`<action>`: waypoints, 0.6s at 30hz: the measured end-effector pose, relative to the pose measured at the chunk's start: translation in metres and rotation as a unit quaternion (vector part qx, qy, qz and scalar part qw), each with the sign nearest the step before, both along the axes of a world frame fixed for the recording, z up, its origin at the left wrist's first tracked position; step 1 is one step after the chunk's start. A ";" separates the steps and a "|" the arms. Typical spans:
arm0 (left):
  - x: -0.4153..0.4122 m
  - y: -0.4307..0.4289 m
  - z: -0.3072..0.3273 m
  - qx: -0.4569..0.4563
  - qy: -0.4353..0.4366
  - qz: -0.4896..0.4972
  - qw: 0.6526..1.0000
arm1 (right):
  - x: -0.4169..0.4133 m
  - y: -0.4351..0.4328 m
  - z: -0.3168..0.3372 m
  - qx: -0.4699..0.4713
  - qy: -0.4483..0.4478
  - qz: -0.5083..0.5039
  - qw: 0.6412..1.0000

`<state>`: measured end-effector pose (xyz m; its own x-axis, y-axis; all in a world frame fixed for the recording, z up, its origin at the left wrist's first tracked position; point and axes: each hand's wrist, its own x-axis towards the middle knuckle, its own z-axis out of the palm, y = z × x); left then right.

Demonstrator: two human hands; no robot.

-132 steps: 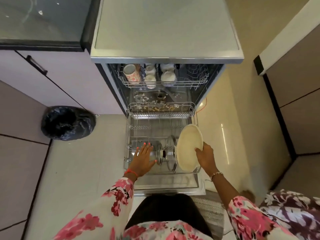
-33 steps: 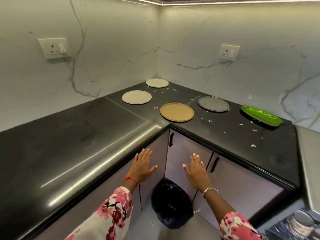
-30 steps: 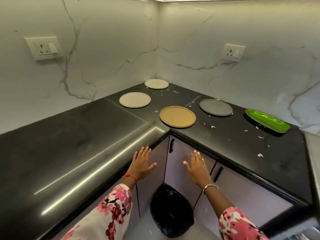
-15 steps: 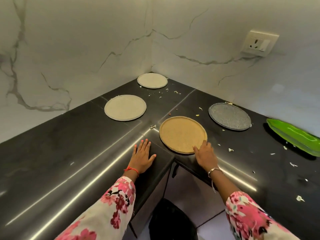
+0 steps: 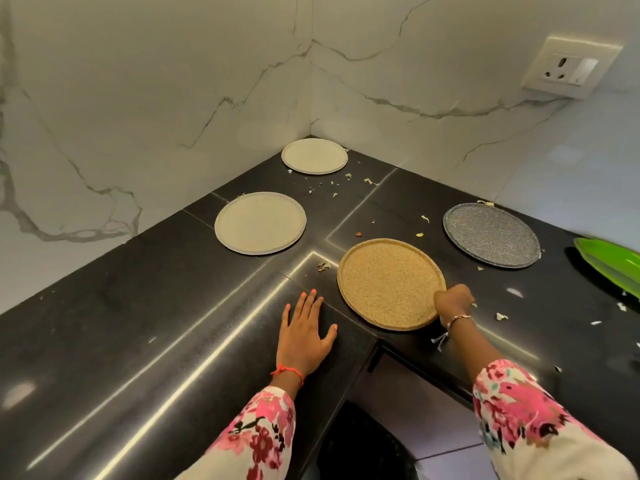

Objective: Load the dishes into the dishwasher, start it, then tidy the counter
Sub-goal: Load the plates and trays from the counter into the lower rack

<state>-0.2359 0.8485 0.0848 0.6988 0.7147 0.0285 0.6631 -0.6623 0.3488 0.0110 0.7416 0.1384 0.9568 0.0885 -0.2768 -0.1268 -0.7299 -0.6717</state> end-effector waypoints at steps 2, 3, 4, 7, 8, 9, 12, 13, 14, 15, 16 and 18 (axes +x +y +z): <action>0.000 0.000 -0.001 0.001 -0.006 0.001 1.000 | 0.001 -0.003 0.005 0.057 0.027 -0.034 0.997; 0.001 0.000 -0.001 -0.001 -0.009 0.001 1.000 | 0.001 -0.004 0.009 0.100 0.054 -0.054 0.992; 0.001 0.000 0.000 -0.004 -0.011 0.000 1.000 | 0.000 -0.006 0.011 0.150 0.085 -0.077 0.982; 0.000 -0.001 0.000 0.000 -0.006 0.002 1.000 | -0.006 -0.008 0.015 0.278 0.198 -0.103 0.934; 0.000 -0.001 0.000 0.000 -0.006 0.002 1.000 | -0.008 -0.009 0.013 0.295 0.238 -0.088 0.921; 0.000 -0.002 0.001 0.001 -0.006 0.001 1.000 | -0.010 -0.011 0.011 0.304 0.273 -0.068 0.910; -0.001 -0.002 0.002 -0.001 0.002 -0.006 1.000 | -0.027 -0.018 0.016 0.325 0.338 -0.007 0.883; -0.002 -0.003 0.002 -0.005 -0.001 -0.010 1.000 | -0.033 -0.022 0.021 0.335 0.343 0.011 0.878; -0.004 -0.005 0.003 -0.011 -0.004 -0.012 1.000 | -0.037 -0.027 0.023 0.344 0.341 0.026 0.874; -0.006 -0.008 0.003 -0.017 -0.007 -0.011 1.000 | -0.040 -0.033 0.024 0.353 0.339 0.032 0.871; -0.009 -0.011 0.003 -0.023 -0.008 -0.007 1.000 | -0.042 -0.040 0.025 0.359 0.339 0.032 0.869; -0.015 -0.025 0.004 -0.031 -0.003 0.004 0.999 | -0.045 -0.063 0.025 0.360 0.338 0.030 0.869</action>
<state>-0.2508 0.8236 0.0892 0.6935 0.7203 -0.0126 0.6657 -0.6341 0.3934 -0.0345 0.6788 0.1635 0.5842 0.5168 -0.6258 -0.6464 -0.1701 -0.7438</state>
